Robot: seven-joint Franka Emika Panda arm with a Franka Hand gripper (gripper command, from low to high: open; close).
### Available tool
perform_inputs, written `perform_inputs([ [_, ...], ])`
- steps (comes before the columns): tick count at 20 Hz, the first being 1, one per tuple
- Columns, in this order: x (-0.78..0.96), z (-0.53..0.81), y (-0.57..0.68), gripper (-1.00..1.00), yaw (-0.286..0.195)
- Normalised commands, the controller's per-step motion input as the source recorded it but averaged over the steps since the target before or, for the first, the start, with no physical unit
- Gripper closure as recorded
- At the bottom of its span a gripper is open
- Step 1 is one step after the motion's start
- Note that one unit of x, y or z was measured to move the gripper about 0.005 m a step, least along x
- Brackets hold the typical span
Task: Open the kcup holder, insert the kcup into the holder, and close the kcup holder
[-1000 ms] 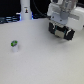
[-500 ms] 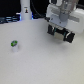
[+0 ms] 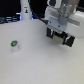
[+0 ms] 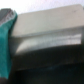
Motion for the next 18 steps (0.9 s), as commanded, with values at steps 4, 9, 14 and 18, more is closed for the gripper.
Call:
perform_inputs([
  [4, 0.06, 0.16, -0.03, -1.00, -0.062],
  [9, 0.00, 0.15, -0.11, -1.00, -0.089],
  [14, -0.05, 0.27, -0.53, -1.00, -0.185],
  [18, -0.13, 0.26, -0.57, -1.00, -0.227],
])
